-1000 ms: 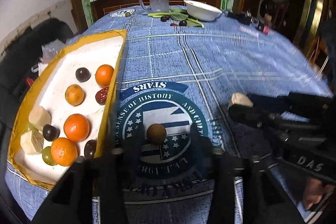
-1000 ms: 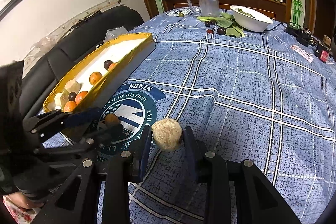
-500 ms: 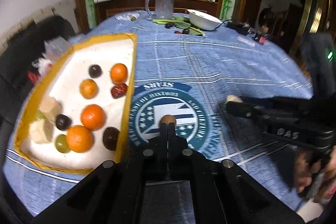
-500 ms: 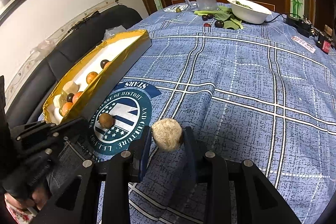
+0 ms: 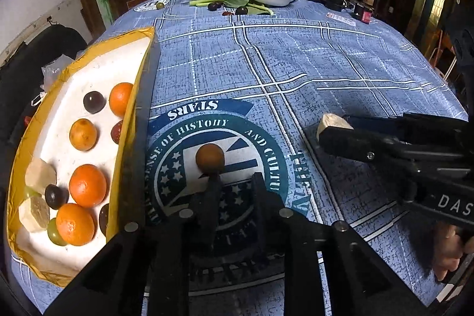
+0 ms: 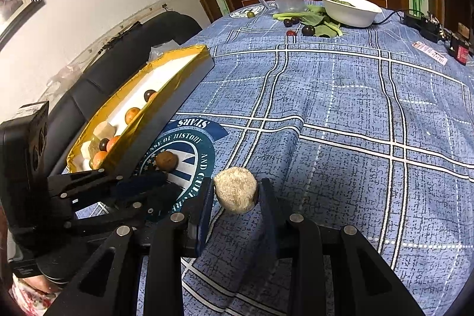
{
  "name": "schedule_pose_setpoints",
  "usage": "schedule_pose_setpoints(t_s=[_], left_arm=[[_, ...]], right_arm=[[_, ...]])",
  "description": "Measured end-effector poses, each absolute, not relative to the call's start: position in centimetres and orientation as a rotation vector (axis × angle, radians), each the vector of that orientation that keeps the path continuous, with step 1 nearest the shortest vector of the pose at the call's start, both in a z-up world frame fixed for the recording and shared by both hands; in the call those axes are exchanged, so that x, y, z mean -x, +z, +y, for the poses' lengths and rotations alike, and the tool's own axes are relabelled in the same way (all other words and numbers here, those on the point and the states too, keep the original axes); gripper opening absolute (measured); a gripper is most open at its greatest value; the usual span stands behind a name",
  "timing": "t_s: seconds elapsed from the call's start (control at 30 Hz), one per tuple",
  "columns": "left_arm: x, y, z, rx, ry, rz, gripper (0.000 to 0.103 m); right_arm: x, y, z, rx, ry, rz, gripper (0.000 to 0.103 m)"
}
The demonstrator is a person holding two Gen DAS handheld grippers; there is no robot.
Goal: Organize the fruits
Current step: 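Carry the brown fruit toward the tray with the left tool while the right tool holds the tan fruit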
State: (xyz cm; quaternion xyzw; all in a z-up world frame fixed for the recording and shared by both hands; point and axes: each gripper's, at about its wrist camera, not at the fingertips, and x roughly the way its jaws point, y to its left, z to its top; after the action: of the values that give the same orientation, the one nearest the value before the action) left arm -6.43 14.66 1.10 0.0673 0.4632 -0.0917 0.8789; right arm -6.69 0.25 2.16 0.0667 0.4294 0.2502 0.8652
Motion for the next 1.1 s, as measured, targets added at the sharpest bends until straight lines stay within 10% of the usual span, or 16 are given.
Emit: schedule_pose_setpoints(t_s=[0.4,0.67,0.87,1.1], left_arm=[[6.9,2.9,15.0,-0.168,-0.118,0.871,0.055],[7.2,1.4,13.1,-0.280,-0.162,0.896,0.054],[7.2,1.5,13.8,-0.286,-0.117,0.891,0.023],[7.8,1.0,13.1,-0.381,-0.089,0.886,0.022]], right_arm=[[6.1,1.7,-0.6,-0.212,0.565,0.922,0.035],[5.9,1.6,-0.6,-0.215,0.576,0.927,0.035],[5.9,1.6,-0.7,-0.219,0.575,0.930,0.035],[5.8,1.5,-0.8,-0.226,0.575,0.935,0.035]])
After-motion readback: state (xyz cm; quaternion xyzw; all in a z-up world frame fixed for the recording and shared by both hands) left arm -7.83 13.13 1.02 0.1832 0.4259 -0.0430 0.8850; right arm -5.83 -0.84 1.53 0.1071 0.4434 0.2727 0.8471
